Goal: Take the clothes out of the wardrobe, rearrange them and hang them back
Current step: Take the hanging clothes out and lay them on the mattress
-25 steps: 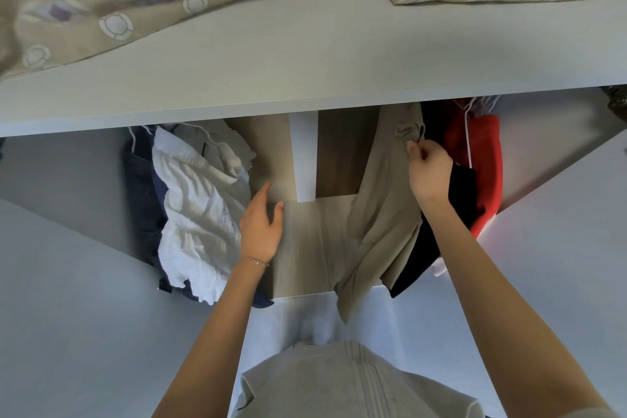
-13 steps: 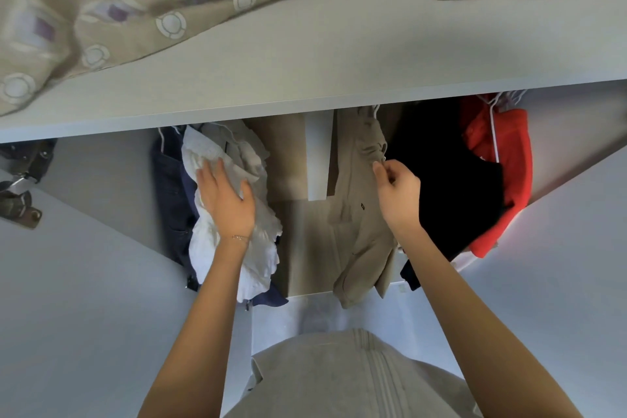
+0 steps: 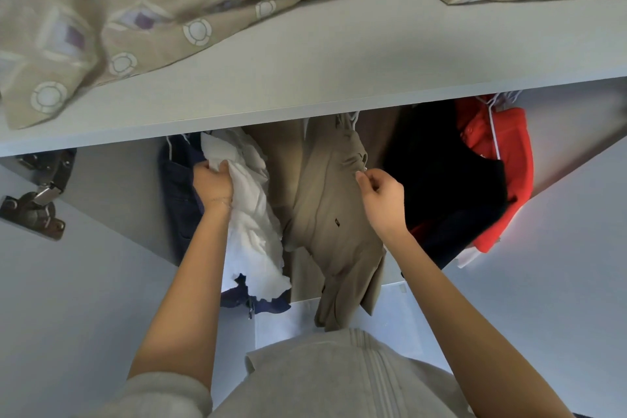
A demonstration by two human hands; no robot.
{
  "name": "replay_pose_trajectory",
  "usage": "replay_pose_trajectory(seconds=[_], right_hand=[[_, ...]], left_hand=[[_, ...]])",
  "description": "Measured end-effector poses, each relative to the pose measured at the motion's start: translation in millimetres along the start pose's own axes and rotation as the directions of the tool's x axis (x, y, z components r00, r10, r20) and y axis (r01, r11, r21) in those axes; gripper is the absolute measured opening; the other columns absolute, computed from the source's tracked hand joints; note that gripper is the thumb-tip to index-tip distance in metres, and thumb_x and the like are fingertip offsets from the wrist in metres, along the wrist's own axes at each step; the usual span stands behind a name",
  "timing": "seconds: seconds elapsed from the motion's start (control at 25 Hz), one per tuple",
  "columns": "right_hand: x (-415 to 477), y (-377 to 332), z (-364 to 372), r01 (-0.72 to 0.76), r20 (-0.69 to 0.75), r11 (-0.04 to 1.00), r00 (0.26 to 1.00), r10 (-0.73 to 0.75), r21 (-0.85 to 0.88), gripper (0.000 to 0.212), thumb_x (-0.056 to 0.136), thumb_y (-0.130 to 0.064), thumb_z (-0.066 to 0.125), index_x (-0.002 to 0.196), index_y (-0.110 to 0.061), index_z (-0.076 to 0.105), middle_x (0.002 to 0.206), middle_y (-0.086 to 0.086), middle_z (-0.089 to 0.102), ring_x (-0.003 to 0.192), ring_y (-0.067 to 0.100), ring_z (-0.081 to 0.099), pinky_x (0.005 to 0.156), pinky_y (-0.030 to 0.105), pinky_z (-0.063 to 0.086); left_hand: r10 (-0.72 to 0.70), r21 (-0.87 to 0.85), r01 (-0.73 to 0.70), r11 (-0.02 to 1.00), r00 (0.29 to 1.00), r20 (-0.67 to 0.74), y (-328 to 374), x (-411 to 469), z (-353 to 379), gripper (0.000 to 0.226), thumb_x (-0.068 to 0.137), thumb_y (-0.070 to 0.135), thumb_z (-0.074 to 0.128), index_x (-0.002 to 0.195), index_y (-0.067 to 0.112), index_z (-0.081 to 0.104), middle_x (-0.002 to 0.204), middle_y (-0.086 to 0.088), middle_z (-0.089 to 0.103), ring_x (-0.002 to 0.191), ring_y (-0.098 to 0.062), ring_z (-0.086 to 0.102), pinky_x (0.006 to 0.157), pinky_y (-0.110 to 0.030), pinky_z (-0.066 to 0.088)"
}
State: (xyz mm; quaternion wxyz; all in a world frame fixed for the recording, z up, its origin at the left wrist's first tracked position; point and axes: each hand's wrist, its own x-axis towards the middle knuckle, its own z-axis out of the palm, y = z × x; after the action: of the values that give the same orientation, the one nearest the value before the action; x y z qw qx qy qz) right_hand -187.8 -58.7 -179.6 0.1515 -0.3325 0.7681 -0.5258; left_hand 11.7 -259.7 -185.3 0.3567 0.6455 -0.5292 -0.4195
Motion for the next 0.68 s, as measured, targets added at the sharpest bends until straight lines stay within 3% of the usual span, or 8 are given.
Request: replay_pose_trajectory(seconds=[0.04, 0.12, 0.2, 0.32, 0.48, 0.68], right_hand=[[-1, -1, 2, 0.006, 0.008, 1.0, 1.0, -0.006, -0.006, 0.04, 0.097, -0.019, 0.057, 0.062, -0.007, 0.041, 0.053, 0.0, 0.035, 0.048, 0.008, 0.032, 0.047, 0.017, 0.028], [-1, -1, 5, 0.011, 0.02, 1.0, 1.0, -0.011, -0.016, 0.041, 0.096, -0.019, 0.057, 0.062, -0.006, 0.041, 0.054, -0.001, 0.034, 0.048, 0.008, 0.033, 0.047, 0.016, 0.028], [0, -2, 7, 0.011, 0.021, 1.0, 1.0, -0.011, -0.022, 0.041, 0.097, -0.02, 0.056, 0.062, -0.004, 0.041, 0.053, -0.002, 0.034, 0.048, 0.007, 0.033, 0.047, 0.015, 0.029], [3, -3, 8, 0.019, 0.007, 1.0, 1.0, -0.019, -0.021, 0.04, 0.096, -0.021, 0.056, 0.06, -0.01, 0.042, 0.052, -0.005, 0.034, 0.047, 0.006, 0.035, 0.047, 0.013, 0.031], [7, 1, 7, 0.007, -0.021, 0.998, 1.0, -0.009, -0.067, 0.037, 0.096, -0.025, 0.056, 0.069, -0.001, 0.052, 0.056, 0.007, 0.044, 0.05, 0.011, 0.04, 0.049, 0.016, 0.031], [12, 3, 2, -0.023, -0.053, 0.992, 0.998, 0.016, -0.125, 0.033, 0.096, -0.029, 0.056, 0.074, -0.004, 0.06, 0.063, 0.01, 0.055, 0.065, 0.019, 0.05, 0.053, 0.026, 0.039]], left_hand=[[-0.011, -0.037, 0.012, 0.999, 0.999, 0.041, 2, 3, 1, 0.026, 0.095, 0.017, 0.057, 0.114, -0.002, 0.057, 0.115, -0.021, 0.062, 0.108, -0.034, 0.059, 0.098, -0.037, 0.047], [-0.024, -0.109, 0.038, 0.993, 0.992, 0.125, 7, 2, 4, 0.033, 0.096, 0.016, 0.056, 0.123, -0.003, 0.056, 0.125, -0.024, 0.059, 0.116, -0.037, 0.056, 0.103, -0.045, 0.045], [0.005, -0.181, 0.031, 0.983, 0.981, 0.194, 13, -4, 9, 0.033, 0.096, 0.015, 0.056, 0.125, -0.001, 0.055, 0.123, -0.024, 0.059, 0.109, -0.032, 0.058, 0.101, -0.045, 0.046], [0.054, -0.336, 0.085, 0.938, 0.923, 0.382, 24, -19, 17, 0.017, 0.097, 0.01, 0.055, 0.112, 0.004, 0.057, 0.106, -0.015, 0.061, 0.099, -0.026, 0.055, 0.095, -0.039, 0.047], [0.06, -0.47, 0.303, 0.829, 0.787, 0.613, 31, -37, 28, 0.043, 0.097, 0.004, 0.051, 0.138, -0.003, 0.042, 0.13, -0.017, 0.056, 0.118, -0.026, 0.056, 0.105, -0.034, 0.044], [0.037, -0.444, 0.329, 0.833, 0.769, 0.638, 46, -46, 49, 0.057, 0.095, 0.004, 0.054, 0.147, 0.0, 0.031, 0.147, -0.018, 0.042, 0.133, -0.027, 0.045, 0.11, -0.034, 0.039]])
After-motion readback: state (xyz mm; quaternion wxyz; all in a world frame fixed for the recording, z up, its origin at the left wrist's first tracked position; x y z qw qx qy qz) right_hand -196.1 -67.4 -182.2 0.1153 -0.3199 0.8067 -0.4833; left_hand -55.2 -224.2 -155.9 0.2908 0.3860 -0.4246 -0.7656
